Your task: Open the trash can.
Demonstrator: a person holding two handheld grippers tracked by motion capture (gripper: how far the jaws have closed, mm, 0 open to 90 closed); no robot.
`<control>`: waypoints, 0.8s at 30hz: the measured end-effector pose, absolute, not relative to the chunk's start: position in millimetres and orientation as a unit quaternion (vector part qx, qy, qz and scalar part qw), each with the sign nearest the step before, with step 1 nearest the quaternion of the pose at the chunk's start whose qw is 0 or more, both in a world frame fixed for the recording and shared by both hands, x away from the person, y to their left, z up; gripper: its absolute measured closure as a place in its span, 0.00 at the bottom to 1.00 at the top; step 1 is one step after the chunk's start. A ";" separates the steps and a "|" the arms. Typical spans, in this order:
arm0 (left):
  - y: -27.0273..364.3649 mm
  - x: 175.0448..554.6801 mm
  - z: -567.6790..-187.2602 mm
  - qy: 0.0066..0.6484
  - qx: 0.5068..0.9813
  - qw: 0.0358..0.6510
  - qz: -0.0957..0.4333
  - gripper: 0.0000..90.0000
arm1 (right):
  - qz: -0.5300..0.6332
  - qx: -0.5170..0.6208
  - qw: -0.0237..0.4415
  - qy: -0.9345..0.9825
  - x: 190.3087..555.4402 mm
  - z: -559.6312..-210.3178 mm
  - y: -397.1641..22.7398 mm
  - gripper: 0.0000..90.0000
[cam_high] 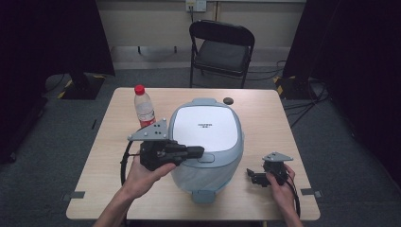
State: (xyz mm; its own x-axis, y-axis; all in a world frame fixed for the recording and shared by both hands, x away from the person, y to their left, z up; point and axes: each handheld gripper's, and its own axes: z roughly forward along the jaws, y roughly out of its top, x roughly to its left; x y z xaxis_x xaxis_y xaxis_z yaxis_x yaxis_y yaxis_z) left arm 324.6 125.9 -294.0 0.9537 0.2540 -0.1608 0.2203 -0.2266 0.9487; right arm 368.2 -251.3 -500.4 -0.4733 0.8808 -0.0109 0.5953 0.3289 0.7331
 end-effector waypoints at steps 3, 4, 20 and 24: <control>123.1 324.1 -295.8 0.140 0.785 0.604 0.007 1.00 | 0.341 0.469 0.209 0.788 368.2 -500.4 -251.3 0.13; 123.0 324.0 -295.7 0.140 0.785 0.604 0.009 1.00 | 0.341 0.469 0.209 0.788 368.3 -500.4 -251.3 0.13; 121.0 321.5 -292.0 0.127 0.800 0.586 0.024 1.00 | 0.341 0.468 0.210 0.788 368.3 -500.5 -251.3 0.13; 120.7 321.7 -291.1 0.130 0.802 0.582 0.030 1.00 | 0.341 0.468 0.209 0.788 368.2 -500.6 -251.3 0.13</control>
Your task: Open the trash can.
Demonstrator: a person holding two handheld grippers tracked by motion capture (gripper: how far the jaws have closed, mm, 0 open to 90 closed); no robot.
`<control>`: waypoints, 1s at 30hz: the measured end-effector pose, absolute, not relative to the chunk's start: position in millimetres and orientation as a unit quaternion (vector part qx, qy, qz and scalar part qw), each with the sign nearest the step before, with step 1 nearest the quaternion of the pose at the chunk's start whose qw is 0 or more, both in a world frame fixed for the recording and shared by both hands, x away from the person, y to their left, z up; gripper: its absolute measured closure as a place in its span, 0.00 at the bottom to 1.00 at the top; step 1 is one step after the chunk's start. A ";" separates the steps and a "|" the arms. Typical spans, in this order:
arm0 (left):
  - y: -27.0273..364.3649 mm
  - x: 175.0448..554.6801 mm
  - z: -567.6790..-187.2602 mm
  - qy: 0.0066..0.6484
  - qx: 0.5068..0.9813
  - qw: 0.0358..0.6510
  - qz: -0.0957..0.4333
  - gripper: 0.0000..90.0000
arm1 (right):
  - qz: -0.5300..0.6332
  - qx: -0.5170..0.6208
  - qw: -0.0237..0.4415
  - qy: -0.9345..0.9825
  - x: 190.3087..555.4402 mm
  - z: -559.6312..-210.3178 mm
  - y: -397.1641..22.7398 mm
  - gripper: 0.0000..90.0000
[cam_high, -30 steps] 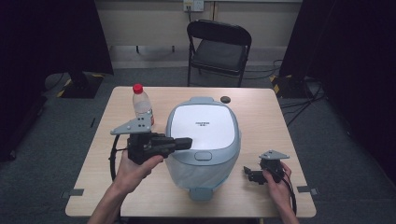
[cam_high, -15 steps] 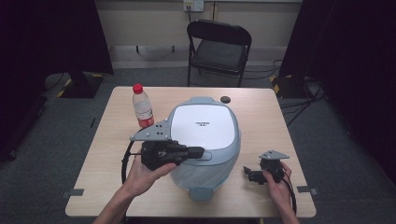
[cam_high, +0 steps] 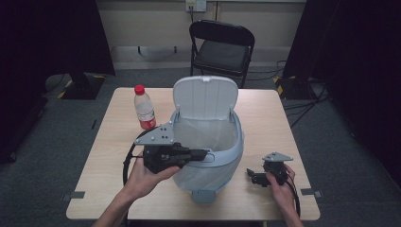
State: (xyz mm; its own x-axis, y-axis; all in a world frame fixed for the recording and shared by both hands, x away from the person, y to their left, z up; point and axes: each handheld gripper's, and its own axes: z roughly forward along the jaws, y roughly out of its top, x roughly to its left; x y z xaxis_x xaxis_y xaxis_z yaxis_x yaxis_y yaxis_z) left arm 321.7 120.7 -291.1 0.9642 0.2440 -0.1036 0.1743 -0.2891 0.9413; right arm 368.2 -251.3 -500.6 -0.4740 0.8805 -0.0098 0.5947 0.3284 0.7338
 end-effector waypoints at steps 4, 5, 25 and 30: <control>125.9 327.9 -297.0 0.144 0.783 0.604 -0.009 1.00 | 0.341 0.469 0.210 0.788 368.2 -500.4 -251.3 0.13; 127.7 329.1 -298.3 0.143 0.780 0.609 -0.015 1.00 | 0.341 0.468 0.210 0.788 368.3 -500.5 -251.4 0.13; 203.7 339.1 -311.3 0.217 0.726 0.652 0.021 0.59 | 0.341 0.468 0.210 0.788 368.3 -500.5 -251.3 0.13; 234.7 346.3 -318.0 0.246 0.720 0.647 0.046 0.54 | 0.341 0.468 0.210 0.788 368.3 -500.4 -251.3 0.13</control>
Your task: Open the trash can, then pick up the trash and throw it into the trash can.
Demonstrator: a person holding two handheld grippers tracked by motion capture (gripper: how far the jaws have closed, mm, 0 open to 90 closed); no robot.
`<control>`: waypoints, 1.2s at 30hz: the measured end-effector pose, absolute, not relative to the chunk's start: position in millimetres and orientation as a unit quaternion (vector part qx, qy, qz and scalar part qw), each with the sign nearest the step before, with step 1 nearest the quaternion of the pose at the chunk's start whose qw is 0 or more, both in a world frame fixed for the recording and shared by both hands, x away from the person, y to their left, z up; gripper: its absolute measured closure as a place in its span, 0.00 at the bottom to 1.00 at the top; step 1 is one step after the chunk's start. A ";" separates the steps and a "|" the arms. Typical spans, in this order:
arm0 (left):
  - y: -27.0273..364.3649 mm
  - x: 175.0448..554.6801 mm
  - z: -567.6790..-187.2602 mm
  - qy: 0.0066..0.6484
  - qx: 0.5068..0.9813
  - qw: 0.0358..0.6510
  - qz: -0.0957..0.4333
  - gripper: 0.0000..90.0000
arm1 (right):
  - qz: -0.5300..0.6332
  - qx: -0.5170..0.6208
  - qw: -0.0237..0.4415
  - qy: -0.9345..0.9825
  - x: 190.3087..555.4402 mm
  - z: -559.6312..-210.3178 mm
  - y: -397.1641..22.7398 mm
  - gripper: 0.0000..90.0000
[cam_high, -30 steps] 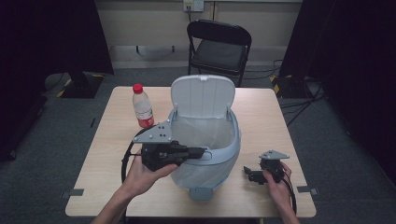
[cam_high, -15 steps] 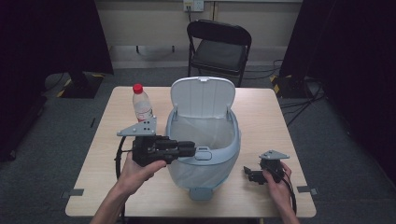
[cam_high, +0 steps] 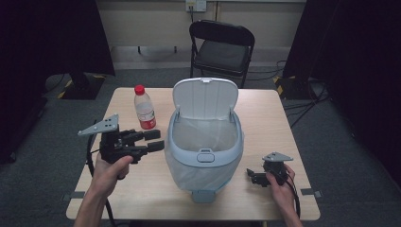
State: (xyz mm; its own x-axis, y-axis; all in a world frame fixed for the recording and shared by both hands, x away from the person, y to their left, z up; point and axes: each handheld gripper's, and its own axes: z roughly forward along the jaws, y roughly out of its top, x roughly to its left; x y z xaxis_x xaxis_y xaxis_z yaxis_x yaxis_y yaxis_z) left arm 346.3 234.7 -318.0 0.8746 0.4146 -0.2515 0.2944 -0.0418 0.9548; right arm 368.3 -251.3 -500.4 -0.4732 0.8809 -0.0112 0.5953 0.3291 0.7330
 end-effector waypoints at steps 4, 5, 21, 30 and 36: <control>254.2 355.2 -331.2 0.274 0.720 0.633 0.076 0.50 | 0.341 0.468 0.210 0.788 368.3 -500.4 -251.3 0.13; 257.2 357.7 -335.1 0.283 0.719 0.629 0.087 0.46 | 0.341 0.468 0.210 0.788 368.3 -500.5 -251.3 0.13; 290.2 408.1 -396.0 0.411 0.732 0.521 0.155 0.23 | 0.341 0.468 0.210 0.788 368.3 -500.5 -251.3 0.13; 294.7 450.8 -419.4 0.437 0.732 0.494 0.170 0.22 | 0.341 0.468 0.210 0.788 368.3 -500.4 -251.3 0.13; 287.6 474.3 -415.4 0.437 0.739 0.474 0.196 0.21 | 0.341 0.469 0.209 0.788 368.3 -500.4 -251.3 0.13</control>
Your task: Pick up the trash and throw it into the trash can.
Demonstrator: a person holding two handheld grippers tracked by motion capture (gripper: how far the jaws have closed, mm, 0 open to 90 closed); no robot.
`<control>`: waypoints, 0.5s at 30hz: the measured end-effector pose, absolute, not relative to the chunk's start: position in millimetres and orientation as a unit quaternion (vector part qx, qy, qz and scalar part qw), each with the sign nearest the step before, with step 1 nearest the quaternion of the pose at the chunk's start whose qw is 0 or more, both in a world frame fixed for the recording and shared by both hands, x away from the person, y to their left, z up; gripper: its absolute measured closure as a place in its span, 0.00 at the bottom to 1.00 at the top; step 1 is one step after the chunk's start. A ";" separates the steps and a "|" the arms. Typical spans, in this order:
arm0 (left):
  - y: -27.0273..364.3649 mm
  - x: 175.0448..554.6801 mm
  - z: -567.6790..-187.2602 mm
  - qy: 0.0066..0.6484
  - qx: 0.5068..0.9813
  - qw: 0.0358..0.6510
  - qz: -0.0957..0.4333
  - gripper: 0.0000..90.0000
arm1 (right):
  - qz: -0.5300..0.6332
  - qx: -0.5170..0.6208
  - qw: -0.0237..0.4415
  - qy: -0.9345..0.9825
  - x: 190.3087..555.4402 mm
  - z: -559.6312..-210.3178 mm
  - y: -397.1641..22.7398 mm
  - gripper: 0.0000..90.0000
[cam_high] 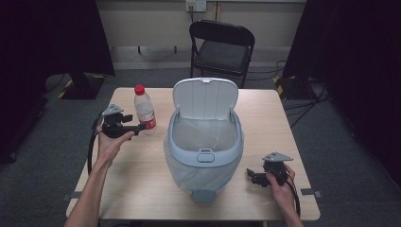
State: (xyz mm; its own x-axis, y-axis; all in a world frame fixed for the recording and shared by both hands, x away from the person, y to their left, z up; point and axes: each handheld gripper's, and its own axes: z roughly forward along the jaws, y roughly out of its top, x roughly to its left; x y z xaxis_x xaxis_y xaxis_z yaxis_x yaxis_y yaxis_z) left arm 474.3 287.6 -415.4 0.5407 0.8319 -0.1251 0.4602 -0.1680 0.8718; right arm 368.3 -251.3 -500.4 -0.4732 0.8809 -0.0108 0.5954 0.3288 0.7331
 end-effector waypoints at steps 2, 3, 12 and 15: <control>285.6 481.3 -414.8 0.436 0.739 0.475 0.195 0.20 | 0.341 0.468 0.210 0.788 368.3 -500.5 -251.4 0.13; 283.4 484.3 -414.2 0.434 0.743 0.468 0.202 0.21 | 0.341 0.468 0.210 0.788 368.3 -500.4 -251.3 0.13; 274.4 511.3 -432.8 0.455 0.742 0.450 0.200 0.20 | 0.342 0.468 0.209 0.788 368.3 -500.5 -251.3 0.13; 271.4 517.2 -434.3 0.452 0.737 0.457 0.210 0.22 | 0.341 0.468 0.209 0.788 368.4 -500.4 -251.3 0.13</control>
